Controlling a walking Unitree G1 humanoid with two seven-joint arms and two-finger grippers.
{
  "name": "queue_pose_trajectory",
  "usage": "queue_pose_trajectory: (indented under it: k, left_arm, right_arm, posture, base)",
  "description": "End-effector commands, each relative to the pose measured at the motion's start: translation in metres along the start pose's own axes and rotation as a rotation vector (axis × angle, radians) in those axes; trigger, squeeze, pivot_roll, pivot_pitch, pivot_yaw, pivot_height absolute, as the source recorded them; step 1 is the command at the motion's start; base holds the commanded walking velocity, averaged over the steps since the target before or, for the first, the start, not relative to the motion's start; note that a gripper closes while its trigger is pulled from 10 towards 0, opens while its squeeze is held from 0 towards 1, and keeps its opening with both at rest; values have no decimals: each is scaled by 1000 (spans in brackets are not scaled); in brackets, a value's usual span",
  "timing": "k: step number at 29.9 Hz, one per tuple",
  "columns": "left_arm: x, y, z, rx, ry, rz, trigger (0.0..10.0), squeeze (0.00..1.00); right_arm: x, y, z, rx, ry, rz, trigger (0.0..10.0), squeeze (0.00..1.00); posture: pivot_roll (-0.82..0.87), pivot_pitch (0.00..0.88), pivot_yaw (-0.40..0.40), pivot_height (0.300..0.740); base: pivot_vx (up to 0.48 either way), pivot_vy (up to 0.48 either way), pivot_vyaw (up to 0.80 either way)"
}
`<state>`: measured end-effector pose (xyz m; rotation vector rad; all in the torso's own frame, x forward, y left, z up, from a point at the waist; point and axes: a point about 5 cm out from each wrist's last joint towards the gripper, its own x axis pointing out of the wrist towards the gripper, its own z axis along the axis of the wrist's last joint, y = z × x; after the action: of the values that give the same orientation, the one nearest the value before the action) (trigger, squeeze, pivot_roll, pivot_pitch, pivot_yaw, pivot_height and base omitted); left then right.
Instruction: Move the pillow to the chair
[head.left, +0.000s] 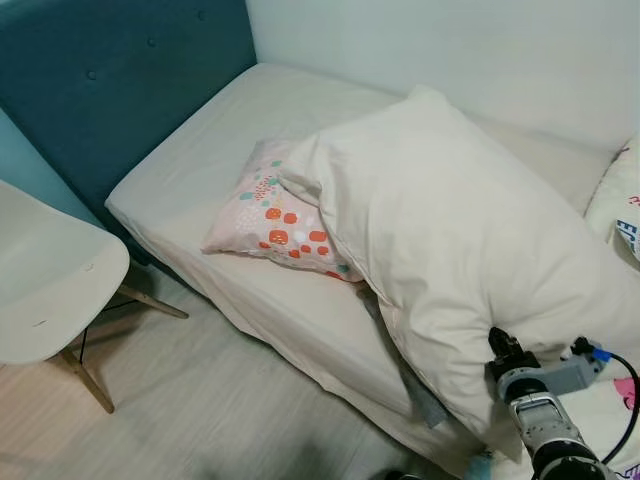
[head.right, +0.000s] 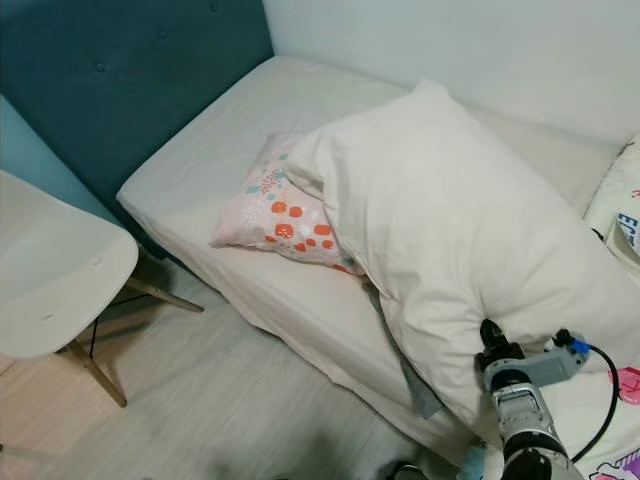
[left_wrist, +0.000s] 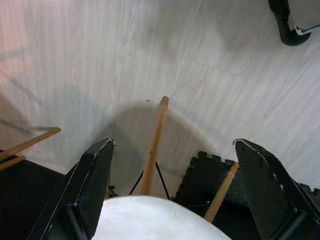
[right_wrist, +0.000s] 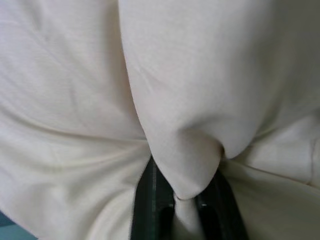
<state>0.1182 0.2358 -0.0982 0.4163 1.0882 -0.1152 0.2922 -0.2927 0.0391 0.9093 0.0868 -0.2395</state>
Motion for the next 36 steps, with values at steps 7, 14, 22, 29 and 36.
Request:
queue_pose_trajectory:
  k: [7,14,22,29,36]
  left_arm:
    - [2,0,4,-81,15,62,10000,0]
    - [8,14,43,-202,-68,146,10000,0]
    - [10,21,84,-264,-180,171,10000,0]
    - [8,30,122,-293,-282,207,10000,0]
    - [9,23,122,-292,-281,202,10000,0]
  right_arm:
    - [27,61,51,-198,-141,289,0,0]
    - [27,171,102,-436,-364,772,0,0]
    - [-1,248,110,-489,-464,1114,0,0]
    - [-61,324,104,-424,-494,1592,0,0]
    - [-94,343,99,-288,-467,1802,0,0]
  posture:
    - [67,186,86,720]
    - [12,127,59,720]
    - [10,102,47,720]
    - [17,71,38,720]
    - [21,59,38,720]
  base:
    - [0,0,0]
    - [0,0,106]
    - [0,0,741]
    - [0,0,746]
    - [0,0,750]
